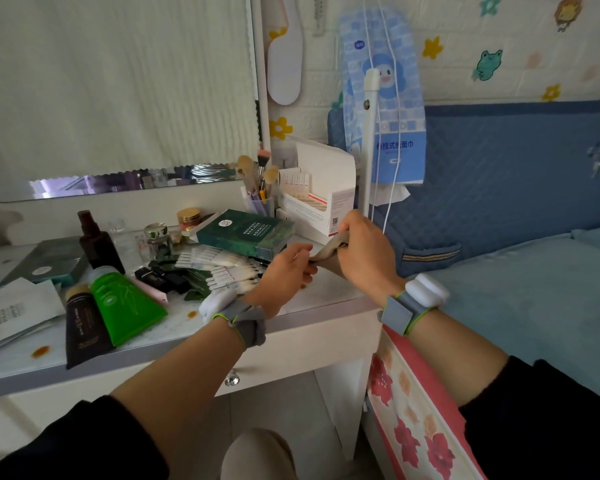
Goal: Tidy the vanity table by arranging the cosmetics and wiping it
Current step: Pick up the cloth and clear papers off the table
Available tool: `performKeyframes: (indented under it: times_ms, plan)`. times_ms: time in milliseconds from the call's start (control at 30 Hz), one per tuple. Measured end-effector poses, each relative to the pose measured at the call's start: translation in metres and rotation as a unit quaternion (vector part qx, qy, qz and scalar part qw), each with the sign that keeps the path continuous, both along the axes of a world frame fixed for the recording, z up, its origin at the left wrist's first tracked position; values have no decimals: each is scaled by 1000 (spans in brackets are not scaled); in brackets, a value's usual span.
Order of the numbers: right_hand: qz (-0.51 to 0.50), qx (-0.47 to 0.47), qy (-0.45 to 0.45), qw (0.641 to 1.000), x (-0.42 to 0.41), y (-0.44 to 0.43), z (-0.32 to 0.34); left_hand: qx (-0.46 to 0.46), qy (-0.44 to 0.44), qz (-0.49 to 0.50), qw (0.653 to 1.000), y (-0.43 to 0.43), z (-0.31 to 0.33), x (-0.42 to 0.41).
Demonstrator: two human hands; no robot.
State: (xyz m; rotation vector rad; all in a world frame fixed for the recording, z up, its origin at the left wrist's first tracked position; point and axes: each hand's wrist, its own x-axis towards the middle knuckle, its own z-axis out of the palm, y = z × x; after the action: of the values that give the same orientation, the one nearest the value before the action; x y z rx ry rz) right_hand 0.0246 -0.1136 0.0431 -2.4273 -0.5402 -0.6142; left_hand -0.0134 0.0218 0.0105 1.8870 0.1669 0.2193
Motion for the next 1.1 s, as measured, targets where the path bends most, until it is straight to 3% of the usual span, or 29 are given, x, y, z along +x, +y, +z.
performKeyframes:
  times_ms: [133,367,667,867,967,1100]
  plan:
    - [28,31,-17,999,-10,9,7,-91,13,18,996,0,11,-8]
    - [103,48,-16,993,-32,22,11,-170,-72,139,973,15,33,-22]
    - [247,-53,71,965,-67,62,14,-97,-134,226,960,57,64,-65]
    - [302,-55,114,945,-93,95,24,-14,-147,282,948,94,73,-99]
    - [322,4,93,942,-107,119,26,6,-153,303,941,117,76,-121]
    - [283,90,-16,955,-106,150,22,14,-141,307,941,137,75,-142]
